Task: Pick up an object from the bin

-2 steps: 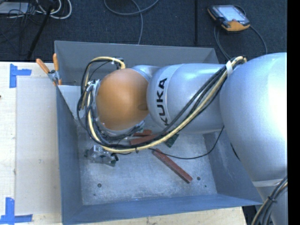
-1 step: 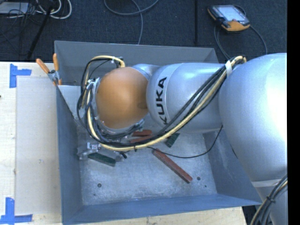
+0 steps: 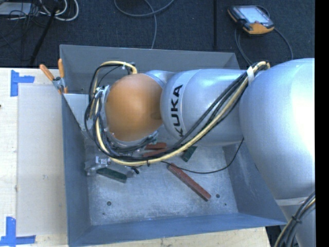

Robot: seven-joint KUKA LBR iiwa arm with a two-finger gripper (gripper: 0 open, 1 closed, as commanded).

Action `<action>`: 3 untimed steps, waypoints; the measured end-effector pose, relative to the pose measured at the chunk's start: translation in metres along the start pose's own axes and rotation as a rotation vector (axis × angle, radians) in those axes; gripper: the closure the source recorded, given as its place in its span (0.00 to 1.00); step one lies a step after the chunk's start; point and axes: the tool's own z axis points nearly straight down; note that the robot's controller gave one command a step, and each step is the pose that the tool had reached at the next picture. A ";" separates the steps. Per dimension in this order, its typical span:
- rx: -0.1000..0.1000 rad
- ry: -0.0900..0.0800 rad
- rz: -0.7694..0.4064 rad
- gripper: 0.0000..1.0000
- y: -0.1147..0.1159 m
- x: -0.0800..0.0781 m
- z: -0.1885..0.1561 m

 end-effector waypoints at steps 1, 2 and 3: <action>0.001 -0.001 -0.132 1.00 -0.038 0.007 0.003; 0.001 -0.001 -0.132 1.00 -0.038 0.007 0.003; 0.000 0.000 -0.385 0.00 -0.025 0.002 -0.021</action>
Offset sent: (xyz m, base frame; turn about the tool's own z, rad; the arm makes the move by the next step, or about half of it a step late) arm 0.0000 0.0000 0.0000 0.0000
